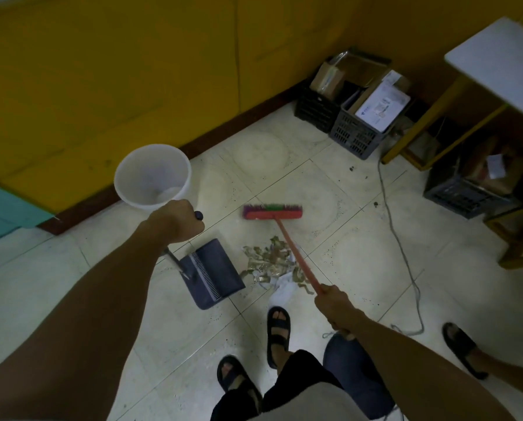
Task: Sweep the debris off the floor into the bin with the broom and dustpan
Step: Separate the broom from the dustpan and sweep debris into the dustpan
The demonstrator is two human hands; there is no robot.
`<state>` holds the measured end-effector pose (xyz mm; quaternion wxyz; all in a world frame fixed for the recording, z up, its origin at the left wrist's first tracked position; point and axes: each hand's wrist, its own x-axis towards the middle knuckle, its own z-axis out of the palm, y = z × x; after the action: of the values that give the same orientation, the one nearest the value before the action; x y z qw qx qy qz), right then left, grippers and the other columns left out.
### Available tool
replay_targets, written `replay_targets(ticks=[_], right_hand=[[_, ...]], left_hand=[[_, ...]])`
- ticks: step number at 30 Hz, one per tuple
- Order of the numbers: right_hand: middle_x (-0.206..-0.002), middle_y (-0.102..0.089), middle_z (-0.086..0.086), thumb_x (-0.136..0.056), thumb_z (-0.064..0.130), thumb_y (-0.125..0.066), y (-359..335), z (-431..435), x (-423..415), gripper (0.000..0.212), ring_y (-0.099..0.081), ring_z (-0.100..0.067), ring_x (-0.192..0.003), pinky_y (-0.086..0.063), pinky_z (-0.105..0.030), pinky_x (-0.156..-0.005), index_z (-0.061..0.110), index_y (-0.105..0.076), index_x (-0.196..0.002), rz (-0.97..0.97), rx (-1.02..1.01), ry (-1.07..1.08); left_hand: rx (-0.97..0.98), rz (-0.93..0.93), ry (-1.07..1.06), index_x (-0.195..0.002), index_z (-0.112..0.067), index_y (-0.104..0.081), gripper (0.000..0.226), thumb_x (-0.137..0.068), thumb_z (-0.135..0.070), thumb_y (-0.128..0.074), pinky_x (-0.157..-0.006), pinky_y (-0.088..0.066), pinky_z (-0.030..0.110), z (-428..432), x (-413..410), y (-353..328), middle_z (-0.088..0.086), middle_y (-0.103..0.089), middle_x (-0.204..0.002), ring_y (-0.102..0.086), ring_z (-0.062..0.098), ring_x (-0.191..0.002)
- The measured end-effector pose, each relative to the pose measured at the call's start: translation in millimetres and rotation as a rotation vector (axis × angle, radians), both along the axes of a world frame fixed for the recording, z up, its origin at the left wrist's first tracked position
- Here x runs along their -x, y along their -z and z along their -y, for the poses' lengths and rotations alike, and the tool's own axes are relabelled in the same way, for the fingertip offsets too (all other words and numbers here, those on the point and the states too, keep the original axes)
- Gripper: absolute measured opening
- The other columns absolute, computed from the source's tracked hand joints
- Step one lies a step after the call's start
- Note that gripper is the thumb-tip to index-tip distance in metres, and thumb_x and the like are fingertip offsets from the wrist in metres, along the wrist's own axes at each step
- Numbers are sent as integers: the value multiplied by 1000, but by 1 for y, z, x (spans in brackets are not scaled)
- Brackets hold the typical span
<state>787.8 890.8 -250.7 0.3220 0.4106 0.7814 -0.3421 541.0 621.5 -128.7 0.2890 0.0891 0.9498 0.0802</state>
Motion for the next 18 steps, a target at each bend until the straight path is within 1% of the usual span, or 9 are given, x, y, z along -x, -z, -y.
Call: replay_targets(ticks=[2,3,6,8,9,12,14,16,18], right_hand=[[-83,-64,-7,-92,23,-49,4,-4,29,26,-61,-19,-59,-50,-25,-47,13,-58,-114,-52,13,5],[-78,-62,-7,-93,23,-49,10,-7,46,23,-56,-18,-53,-45,-23,-43,11,-58,-110,-68,40,9],[-67,-59,-8,-95,22,-48,27,-15,89,23,-49,-16,-43,-40,-21,-40,6,-63,-101,-88,108,-7],[-57,-53,-6,-98,24,-43,32,-16,108,22,-42,-14,-36,-36,-18,-37,14,-59,-85,-92,136,-27],[-52,-49,-5,-99,26,-41,37,-16,116,27,-38,-13,-33,-32,-16,-36,21,-53,-76,-79,160,-23],[-41,-40,-1,-100,24,-42,56,-22,129,37,-33,-14,-34,-31,-21,-42,30,-34,-64,-39,185,-88],[-47,-39,-3,-98,22,-48,73,-29,128,35,-34,-15,-39,-33,-23,-45,22,-43,-63,51,163,-135],[-54,-41,-4,-96,21,-52,98,-41,117,26,-37,-16,-44,-39,-26,-47,10,-58,-73,71,103,-272],[-62,-52,-6,-93,22,-55,100,-51,107,18,-47,-18,-52,-51,-31,-56,12,-62,-79,51,68,-336]], left_hand=[[-92,32,-38,-67,-8,-46,23,-85,-21,-54,-64,-45,32,1,-1,6,5,-49,-60,-51,22,-61],[-89,39,-49,-68,-9,-46,22,-84,-22,-54,-63,-43,31,0,-2,8,6,-48,-60,-49,21,-59],[-31,67,-73,-68,-8,-48,21,-81,-24,-55,-62,-39,31,-8,-1,13,15,-48,-62,-54,27,-60],[-15,74,-72,-63,-14,-42,25,-82,-24,-56,-62,-39,31,-14,-1,13,10,-48,-65,-51,23,-62],[6,78,-75,-63,-16,-39,28,-83,-23,-56,-61,-40,31,-17,0,14,7,-48,-66,-49,21,-63],[46,81,-86,-64,-17,-39,28,-83,-24,-58,-61,-40,32,-21,2,15,4,-48,-66,-49,20,-64],[50,87,-110,-65,-16,-41,26,-83,-24,-58,-62,-42,33,-21,3,16,5,-50,-68,-50,20,-65],[60,87,-123,-67,-15,-42,25,-84,-24,-57,-61,-41,33,-19,0,16,6,-51,-69,-50,19,-64],[78,80,-118,-70,-13,-44,24,-86,-25,-57,-61,-41,32,-17,-5,15,5,-52,-71,-50,18,-64]])
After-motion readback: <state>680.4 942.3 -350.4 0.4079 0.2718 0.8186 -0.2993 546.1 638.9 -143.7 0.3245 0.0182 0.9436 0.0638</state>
